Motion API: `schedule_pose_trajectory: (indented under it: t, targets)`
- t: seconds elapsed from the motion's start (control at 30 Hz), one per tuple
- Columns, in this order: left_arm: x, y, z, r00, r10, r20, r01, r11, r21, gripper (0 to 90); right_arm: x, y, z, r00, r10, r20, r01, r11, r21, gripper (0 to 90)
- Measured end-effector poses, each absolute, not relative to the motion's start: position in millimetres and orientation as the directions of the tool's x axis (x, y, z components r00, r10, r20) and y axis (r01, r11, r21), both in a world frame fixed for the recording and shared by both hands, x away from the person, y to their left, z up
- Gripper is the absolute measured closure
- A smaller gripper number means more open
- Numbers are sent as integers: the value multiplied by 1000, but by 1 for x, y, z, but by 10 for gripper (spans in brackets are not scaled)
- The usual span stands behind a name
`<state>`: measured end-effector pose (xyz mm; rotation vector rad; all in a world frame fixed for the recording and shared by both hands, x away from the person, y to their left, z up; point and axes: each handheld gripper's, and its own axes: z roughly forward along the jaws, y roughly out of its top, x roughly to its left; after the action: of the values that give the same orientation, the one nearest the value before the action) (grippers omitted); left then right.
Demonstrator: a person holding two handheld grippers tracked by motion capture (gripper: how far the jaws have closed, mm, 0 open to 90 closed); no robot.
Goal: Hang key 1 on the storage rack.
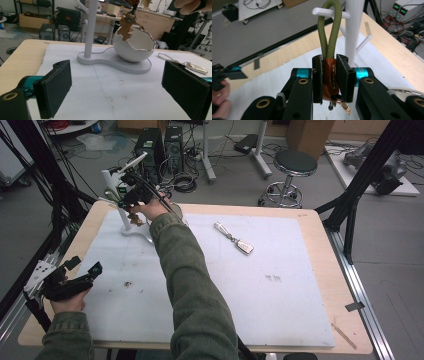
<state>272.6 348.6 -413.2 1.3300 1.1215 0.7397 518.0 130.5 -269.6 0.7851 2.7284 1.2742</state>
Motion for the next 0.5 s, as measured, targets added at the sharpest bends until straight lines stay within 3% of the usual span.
schedule_pose_trajectory:
  t: [0.5]
  targets:
    - [273,350,-413,335,920,-205,176,153,973,97,524,136,-284,-865,486,124,409,542,734,727]
